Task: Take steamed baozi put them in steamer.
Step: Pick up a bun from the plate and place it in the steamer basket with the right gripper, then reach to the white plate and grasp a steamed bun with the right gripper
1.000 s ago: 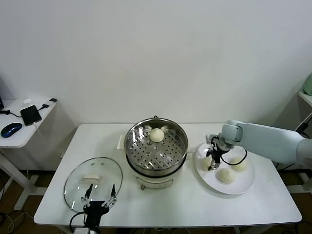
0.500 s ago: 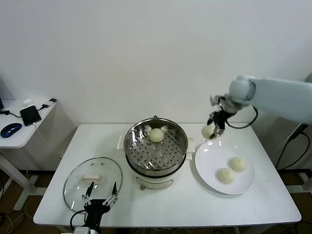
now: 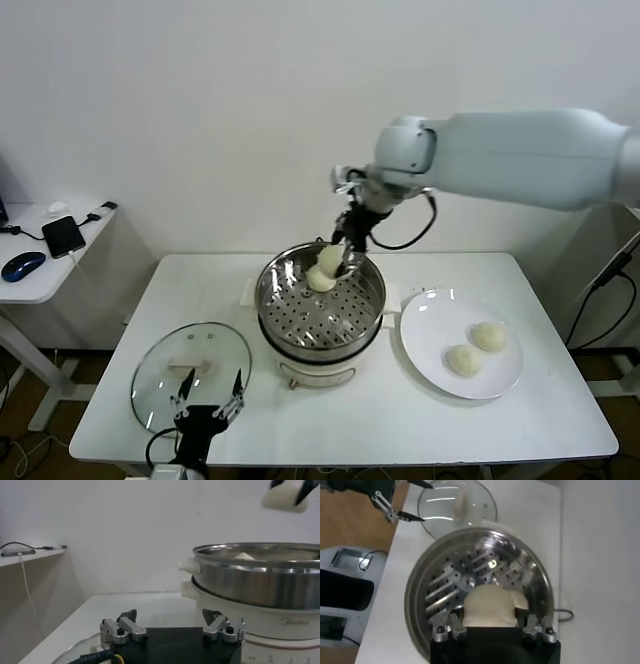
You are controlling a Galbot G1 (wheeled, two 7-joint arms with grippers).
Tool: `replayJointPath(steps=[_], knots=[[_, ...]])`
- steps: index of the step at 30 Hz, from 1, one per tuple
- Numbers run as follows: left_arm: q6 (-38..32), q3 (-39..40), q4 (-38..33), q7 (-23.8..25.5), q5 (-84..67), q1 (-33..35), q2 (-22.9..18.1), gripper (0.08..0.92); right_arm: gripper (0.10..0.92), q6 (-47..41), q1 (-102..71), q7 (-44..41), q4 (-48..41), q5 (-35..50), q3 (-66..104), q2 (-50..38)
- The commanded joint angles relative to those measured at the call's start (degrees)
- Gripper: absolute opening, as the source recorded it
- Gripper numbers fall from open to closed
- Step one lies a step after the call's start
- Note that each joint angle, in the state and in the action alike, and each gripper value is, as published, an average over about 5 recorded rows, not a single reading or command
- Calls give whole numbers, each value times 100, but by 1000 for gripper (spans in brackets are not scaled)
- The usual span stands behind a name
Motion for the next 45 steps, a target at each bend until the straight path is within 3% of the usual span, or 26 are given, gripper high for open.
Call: replayJointPath(steps=[1,6,15,19,23,31,39,45], knots=[[-6,-6,-27,-1,-21,10,-5,823,679,-241,-1340,425,-1270,-86,176,1329],[-14,-16,12,-6,-54,12,1,823,679,-219,-1821,440,-1791,-252,170,1544],[1,-1,69,1,-70,-34,-4,823,684,-170,-2046,566,-1936,-323,317,1552],[16,9,66,4,-70,-55,-25,823,757,43,-1816,459,-1852,-363,372,1406],[20,13,50,1,-70,-45,-31,823,816,441,-1152,-215,-1468,-360,234,1010],[16,23,-46,10,-57,24,-21,823,823,1227,621,-1526,-216,-408,-424,-947],[11,45,-57,7,-54,10,-22,823,823,1291,1639,-1431,1306,-1608,-1953,-3178],[7,54,-20,4,-27,-16,-58,823,823,989,626,-865,1536,-2942,-2065,-4115]])
